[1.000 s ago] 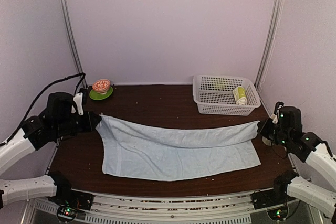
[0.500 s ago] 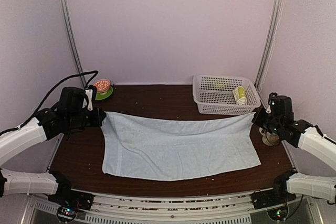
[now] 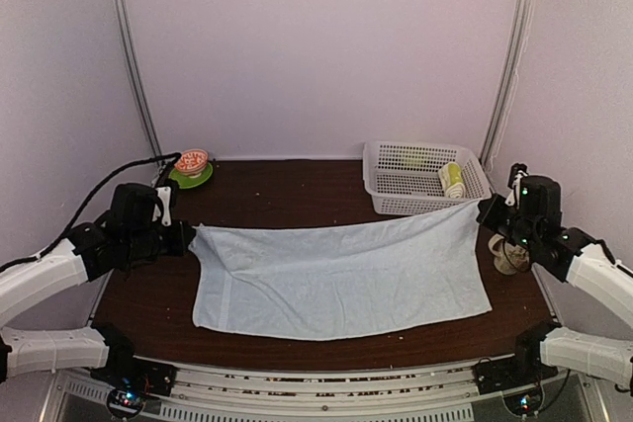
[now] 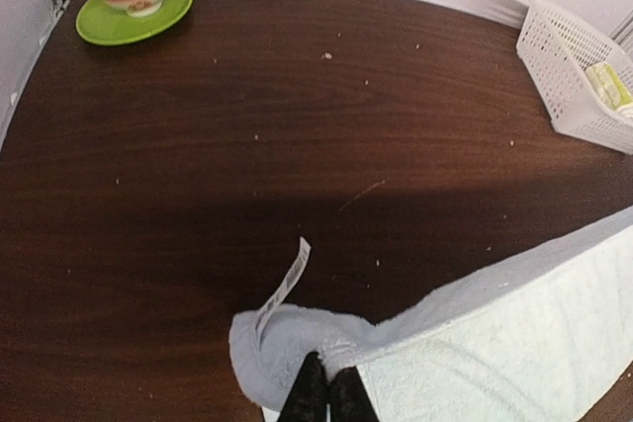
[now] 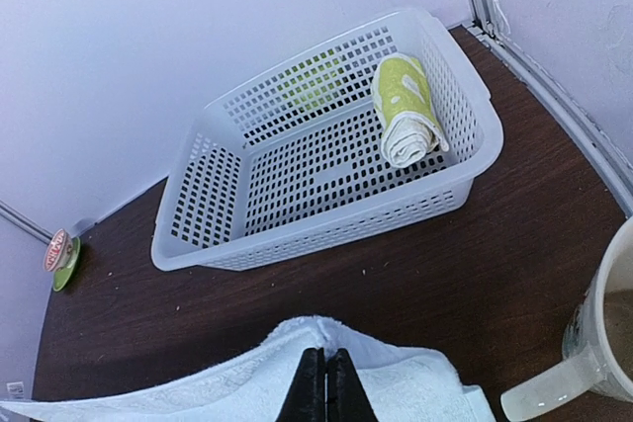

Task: Roll the towels
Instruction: Fold the towel at the center of the board.

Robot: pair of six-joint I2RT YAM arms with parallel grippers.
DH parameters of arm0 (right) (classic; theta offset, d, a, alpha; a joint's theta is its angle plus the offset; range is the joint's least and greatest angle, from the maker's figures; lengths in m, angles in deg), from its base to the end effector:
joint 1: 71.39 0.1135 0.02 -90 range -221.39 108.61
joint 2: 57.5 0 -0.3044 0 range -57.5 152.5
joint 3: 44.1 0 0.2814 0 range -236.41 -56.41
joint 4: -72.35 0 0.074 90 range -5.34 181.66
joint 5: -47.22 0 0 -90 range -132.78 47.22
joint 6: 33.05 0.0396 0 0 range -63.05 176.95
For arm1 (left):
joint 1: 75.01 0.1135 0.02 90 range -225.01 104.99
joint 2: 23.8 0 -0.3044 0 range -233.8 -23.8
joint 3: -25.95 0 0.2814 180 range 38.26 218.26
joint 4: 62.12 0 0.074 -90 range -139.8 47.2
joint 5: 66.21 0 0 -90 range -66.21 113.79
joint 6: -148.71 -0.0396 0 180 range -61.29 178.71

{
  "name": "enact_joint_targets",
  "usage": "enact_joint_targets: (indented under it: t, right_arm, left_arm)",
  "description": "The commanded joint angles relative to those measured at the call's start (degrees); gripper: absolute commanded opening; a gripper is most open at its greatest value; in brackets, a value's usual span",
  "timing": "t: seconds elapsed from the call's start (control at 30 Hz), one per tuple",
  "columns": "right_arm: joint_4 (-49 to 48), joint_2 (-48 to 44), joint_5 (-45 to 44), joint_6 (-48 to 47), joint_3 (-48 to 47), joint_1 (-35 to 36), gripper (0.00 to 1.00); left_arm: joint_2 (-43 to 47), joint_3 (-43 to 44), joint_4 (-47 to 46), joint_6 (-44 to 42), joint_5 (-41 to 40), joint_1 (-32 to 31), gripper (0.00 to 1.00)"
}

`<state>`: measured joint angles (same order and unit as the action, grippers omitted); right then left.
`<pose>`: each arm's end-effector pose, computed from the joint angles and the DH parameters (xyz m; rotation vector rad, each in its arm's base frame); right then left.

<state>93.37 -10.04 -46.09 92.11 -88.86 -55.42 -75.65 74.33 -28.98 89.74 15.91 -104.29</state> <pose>0.1922 0.0526 0.2789 0.3745 1.9866 0.5168 0.1804 -0.0949 0.2683 -0.1116 2.2343 -0.4316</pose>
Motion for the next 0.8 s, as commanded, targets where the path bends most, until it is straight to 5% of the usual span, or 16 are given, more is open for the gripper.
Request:
enact_joint_targets:
  t: [0.0,0.77]
  right_arm:
    - [1.2,-5.6,3.2,-0.1,3.6,-0.4,0.0]
    - [14.0,-22.0,5.7,3.7,10.9,-0.4,0.0]
  left_arm:
    - [3.2,-5.0,-2.4,4.2,3.0,0.4,0.0]
    - [15.1,-13.7,5.1,12.0,8.1,-1.6,0.0]
